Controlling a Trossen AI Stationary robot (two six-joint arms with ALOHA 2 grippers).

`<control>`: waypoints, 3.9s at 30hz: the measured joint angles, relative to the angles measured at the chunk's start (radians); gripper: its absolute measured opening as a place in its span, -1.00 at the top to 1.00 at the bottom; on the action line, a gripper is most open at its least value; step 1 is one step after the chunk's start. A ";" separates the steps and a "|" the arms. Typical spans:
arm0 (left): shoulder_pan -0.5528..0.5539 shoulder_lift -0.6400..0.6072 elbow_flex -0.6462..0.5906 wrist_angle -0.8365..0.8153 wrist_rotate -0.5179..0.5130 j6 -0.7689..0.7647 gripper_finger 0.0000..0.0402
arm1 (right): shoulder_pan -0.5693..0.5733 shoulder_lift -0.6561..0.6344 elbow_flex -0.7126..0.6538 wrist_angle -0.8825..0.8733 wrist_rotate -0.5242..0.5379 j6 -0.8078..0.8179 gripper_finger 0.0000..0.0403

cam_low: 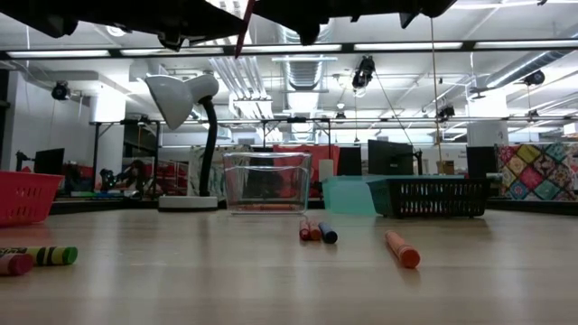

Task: Sort crayons
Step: Put the red crayon into the black bin

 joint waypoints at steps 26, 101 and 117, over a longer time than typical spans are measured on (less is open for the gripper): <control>0.000 -0.007 0.000 -0.004 -0.057 -0.042 0.46 | -0.044 -0.028 0.096 -0.289 0.008 -0.030 0.93; -0.288 0.074 0.239 -0.533 0.232 -1.378 0.41 | -0.210 -0.039 0.067 -0.764 0.191 0.155 0.60; -0.609 0.496 0.740 -1.689 0.659 -2.287 0.41 | -0.143 -0.039 0.062 -0.762 0.191 0.153 0.66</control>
